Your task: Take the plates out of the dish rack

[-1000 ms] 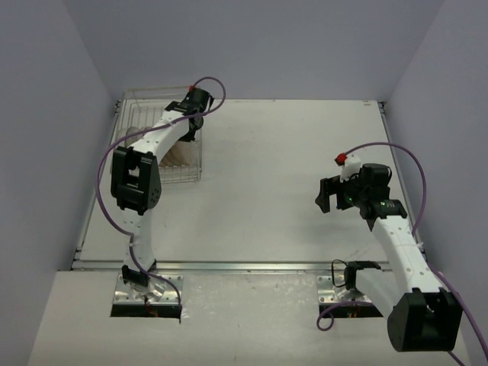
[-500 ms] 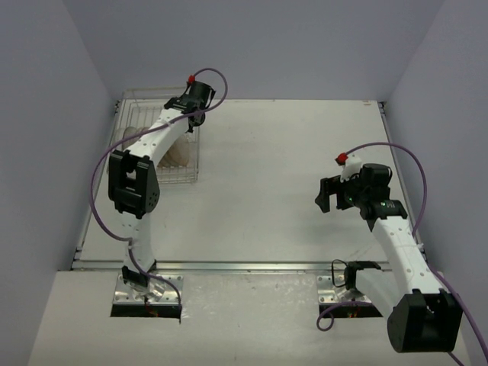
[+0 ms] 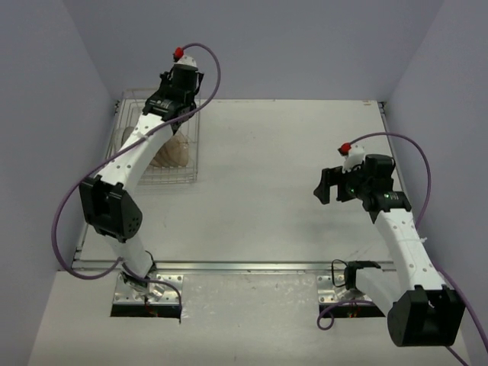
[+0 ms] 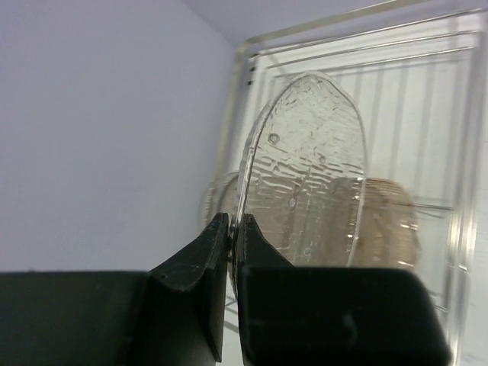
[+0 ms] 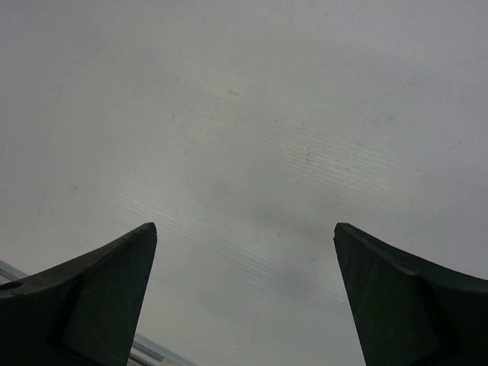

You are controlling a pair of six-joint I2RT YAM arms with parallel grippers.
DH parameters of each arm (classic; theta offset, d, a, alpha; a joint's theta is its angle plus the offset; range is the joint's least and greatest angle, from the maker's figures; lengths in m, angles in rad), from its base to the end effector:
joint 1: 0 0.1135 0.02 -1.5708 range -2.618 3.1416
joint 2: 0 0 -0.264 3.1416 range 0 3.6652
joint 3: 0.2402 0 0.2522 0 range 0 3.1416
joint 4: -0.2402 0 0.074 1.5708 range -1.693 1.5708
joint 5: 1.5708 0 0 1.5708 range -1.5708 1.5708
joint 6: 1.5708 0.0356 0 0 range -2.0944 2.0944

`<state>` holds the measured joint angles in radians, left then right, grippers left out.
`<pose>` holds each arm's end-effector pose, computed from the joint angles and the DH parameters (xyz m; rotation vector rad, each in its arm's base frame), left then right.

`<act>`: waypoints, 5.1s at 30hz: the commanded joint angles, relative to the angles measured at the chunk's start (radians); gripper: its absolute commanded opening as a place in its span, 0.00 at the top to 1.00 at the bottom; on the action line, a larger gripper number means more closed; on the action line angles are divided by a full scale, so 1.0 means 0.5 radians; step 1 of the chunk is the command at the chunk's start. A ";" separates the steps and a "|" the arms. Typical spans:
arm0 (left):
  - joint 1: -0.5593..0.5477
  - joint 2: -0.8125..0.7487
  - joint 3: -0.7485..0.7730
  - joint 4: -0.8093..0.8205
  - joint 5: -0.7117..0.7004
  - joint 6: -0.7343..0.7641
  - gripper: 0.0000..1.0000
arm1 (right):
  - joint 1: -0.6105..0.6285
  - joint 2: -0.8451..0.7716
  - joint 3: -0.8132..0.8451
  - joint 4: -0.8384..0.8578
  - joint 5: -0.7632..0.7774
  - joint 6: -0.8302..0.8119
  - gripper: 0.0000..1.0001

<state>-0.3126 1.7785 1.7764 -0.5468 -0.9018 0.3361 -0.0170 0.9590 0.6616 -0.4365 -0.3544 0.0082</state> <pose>0.3906 -0.0969 0.3812 0.1200 2.0210 0.9588 0.2001 0.0090 0.2433 -0.1525 2.2767 0.4029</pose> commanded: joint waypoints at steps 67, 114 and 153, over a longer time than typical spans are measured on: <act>0.450 -1.091 -1.182 0.302 2.010 -0.895 0.00 | 0.102 2.096 1.663 -0.800 -0.304 -0.144 1.00; 0.375 -0.378 -0.473 -0.020 0.839 -0.939 0.25 | -0.291 2.431 2.664 -1.166 -0.144 -0.081 0.16; 0.119 0.449 -0.174 -0.270 0.011 -0.912 0.84 | -0.277 1.328 1.491 -0.710 -0.661 0.283 0.01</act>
<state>-0.2642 2.0254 1.6481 -0.7017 -0.8940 -0.1117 -0.1600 1.6398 1.3888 -0.8121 -0.6524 0.1369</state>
